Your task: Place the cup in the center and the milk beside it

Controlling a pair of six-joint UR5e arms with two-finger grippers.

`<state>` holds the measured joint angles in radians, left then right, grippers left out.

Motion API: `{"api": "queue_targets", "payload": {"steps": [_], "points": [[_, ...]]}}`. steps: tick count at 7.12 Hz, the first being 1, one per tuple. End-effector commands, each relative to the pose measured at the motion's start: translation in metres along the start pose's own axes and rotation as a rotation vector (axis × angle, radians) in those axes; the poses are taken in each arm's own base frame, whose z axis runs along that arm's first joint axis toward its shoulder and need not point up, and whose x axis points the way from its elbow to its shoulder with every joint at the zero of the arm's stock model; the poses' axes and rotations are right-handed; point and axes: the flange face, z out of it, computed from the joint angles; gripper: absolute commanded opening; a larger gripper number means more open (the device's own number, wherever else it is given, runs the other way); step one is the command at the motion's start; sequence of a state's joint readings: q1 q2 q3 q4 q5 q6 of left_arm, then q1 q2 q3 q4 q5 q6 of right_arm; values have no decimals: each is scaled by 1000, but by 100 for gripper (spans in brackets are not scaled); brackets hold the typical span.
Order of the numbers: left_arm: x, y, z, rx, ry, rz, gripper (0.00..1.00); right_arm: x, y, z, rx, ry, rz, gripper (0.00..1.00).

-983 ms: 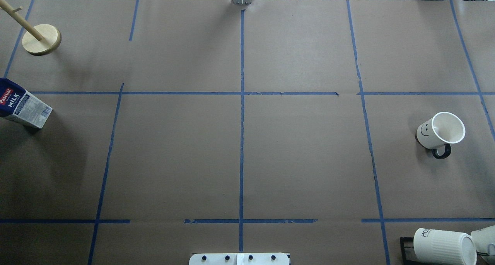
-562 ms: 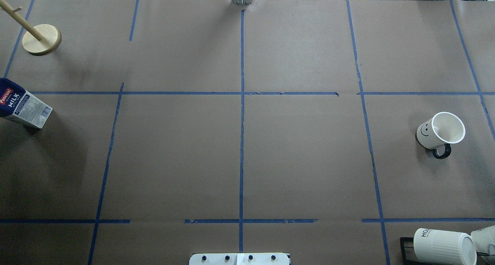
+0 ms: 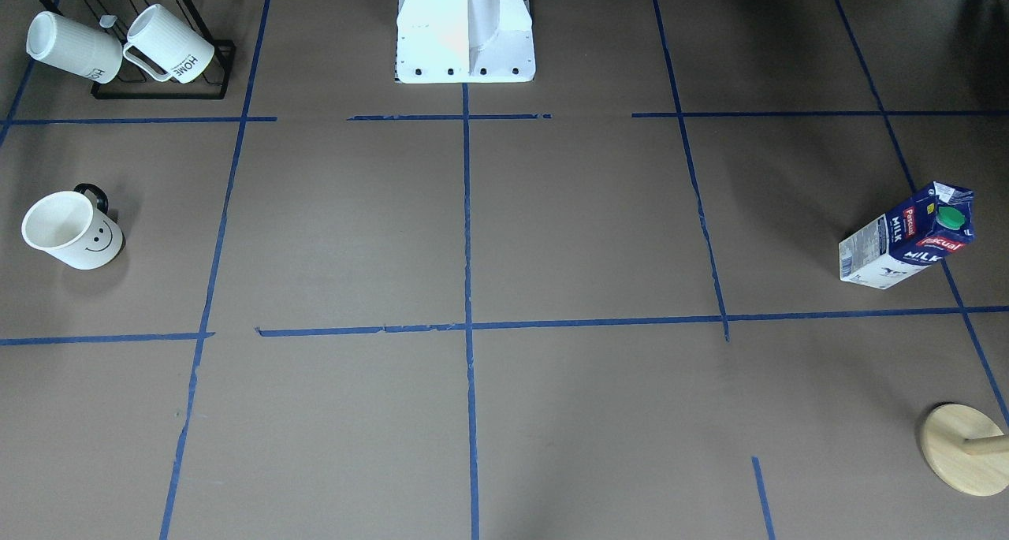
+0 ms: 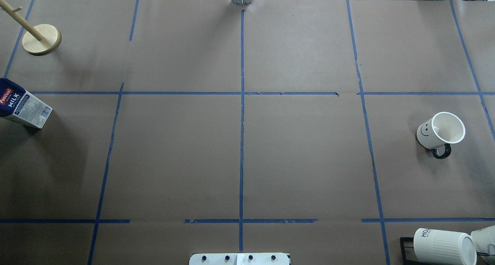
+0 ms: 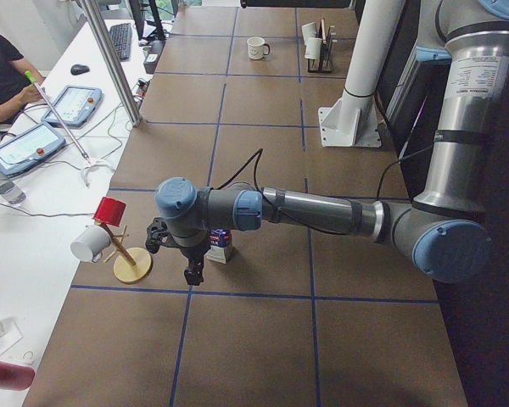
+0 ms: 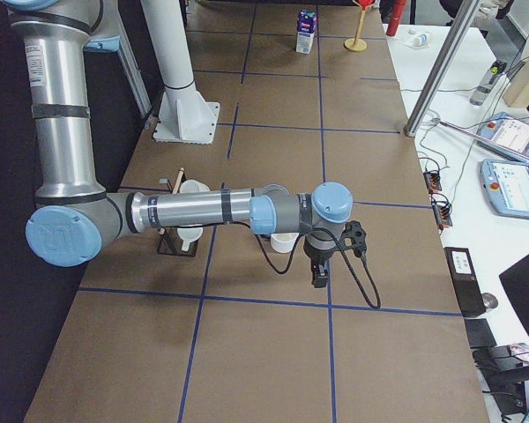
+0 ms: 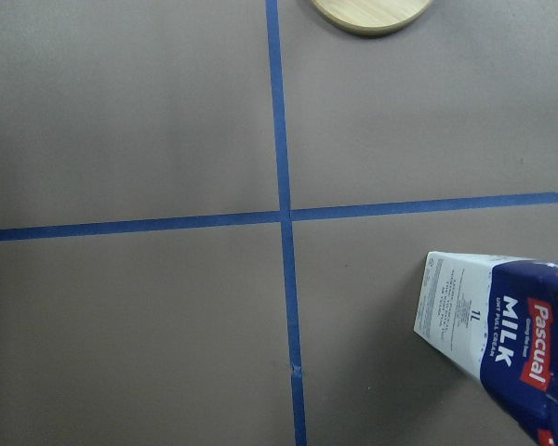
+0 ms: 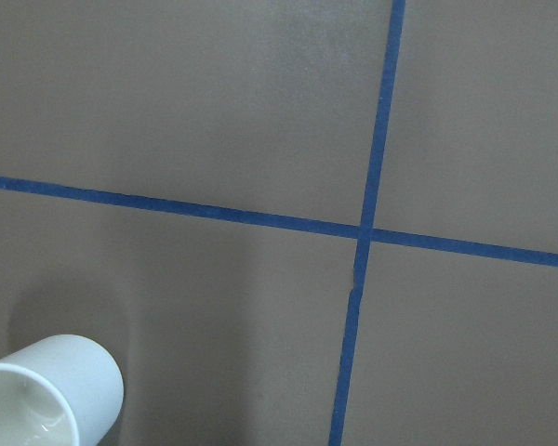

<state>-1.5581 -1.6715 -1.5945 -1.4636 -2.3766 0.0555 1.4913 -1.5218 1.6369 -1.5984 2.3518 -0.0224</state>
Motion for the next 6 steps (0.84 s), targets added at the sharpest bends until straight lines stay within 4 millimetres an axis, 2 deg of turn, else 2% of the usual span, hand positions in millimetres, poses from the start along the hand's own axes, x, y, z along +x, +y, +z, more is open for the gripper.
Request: {"api": "queue_targets", "payload": {"steps": [1,2,3,4,5,6], "points": [[1,0,0,6,2,8,100,-33,-1,6,-10,-7,8,100],[5,-1,-3,13,3,12,100,-77,4,15,0,-18,37,100],[5,-1,-3,13,3,12,100,-90,29,44,8,-33,48,100],[4,-1,-3,12,2,11,100,-102,44,63,30,-52,85,99],[4,0,-2,11,4,9,100,-117,50,83,44,-53,110,98],[4,-1,-3,12,2,10,100,-111,52,101,40,-44,107,92]]}}
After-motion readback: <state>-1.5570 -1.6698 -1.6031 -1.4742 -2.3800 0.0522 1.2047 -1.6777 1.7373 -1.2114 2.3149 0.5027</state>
